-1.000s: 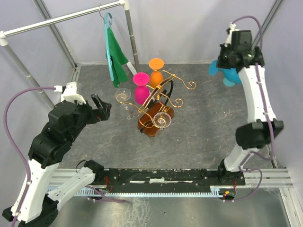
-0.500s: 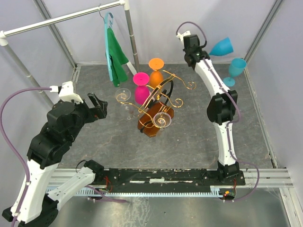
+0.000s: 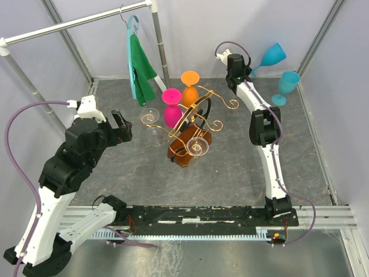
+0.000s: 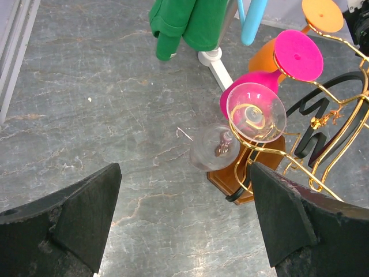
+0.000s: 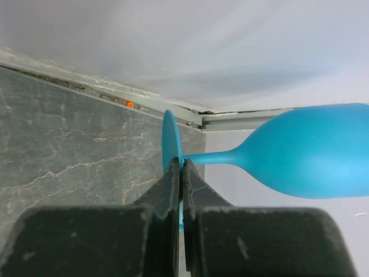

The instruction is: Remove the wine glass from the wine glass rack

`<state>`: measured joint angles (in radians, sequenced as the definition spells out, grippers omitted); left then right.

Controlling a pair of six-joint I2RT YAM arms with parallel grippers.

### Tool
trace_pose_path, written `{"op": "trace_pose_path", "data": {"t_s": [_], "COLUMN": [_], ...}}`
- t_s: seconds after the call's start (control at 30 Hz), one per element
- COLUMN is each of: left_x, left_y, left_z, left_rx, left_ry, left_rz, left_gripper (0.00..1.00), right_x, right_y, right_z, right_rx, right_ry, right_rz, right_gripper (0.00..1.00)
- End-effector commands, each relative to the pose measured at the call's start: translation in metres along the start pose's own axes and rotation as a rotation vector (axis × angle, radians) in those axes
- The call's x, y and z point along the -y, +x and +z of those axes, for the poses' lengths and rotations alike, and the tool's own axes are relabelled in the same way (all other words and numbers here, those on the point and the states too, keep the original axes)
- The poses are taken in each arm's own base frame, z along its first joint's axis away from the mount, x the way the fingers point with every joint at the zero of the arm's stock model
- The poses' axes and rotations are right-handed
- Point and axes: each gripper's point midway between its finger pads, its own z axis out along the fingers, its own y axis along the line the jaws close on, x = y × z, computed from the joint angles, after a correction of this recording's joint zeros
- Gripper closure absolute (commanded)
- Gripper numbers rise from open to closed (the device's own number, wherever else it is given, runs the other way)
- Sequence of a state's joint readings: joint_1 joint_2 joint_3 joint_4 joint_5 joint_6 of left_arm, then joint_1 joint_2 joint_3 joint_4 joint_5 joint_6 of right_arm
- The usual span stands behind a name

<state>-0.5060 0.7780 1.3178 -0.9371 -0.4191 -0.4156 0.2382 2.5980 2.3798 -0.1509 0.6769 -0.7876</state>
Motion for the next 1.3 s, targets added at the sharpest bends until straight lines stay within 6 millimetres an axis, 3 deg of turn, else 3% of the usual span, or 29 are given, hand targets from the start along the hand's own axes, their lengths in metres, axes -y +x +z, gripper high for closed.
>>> {"op": "trace_pose_path", "data": {"t_s": [0.0, 0.33, 0.77, 0.83, 0.97, 1.07, 1.27], "left_x": [0.002, 0.014, 0.017, 0.015, 0.009, 0.007, 0.005], "left_y": [-0.013, -0.012, -0.014, -0.014, -0.013, -0.007, 0.003], "left_z": [0.004, 0.009, 0.001, -0.001, -0.001, 0.004, 0.012], "left_rx": [0.038, 0.027, 0.038, 0.042, 0.04, 0.019, -0.006], "left_ry": [-0.008, 0.05, 0.09, 0.086, 0.057, 0.041, 0.028], "left_rz": [0.025, 0.055, 0.055, 0.057, 0.071, 0.087, 0.108], "left_gripper": [0.01, 0.01, 0.01, 0.01, 0.01, 0.01, 0.01], "right_x": [0.002, -0.053, -0.091, -0.101, -0.113, -0.122, -0.139], "right_y": [0.002, 0.045, 0.08, 0.083, 0.08, 0.078, 0.084], "right_z": [0.013, 0.028, 0.024, 0.021, 0.013, 0.007, -0.011], "right_rx": [0.025, -0.046, -0.113, -0.119, -0.114, -0.121, -0.146], "right_ry": [0.069, -0.021, -0.035, -0.043, -0.004, -0.028, -0.132], "right_rz": [-0.036, -0.171, -0.274, -0.302, -0.35, -0.34, -0.335], "right_gripper": [0.99, 1.0, 0.99, 0.9, 0.55, 0.51, 0.56]}}
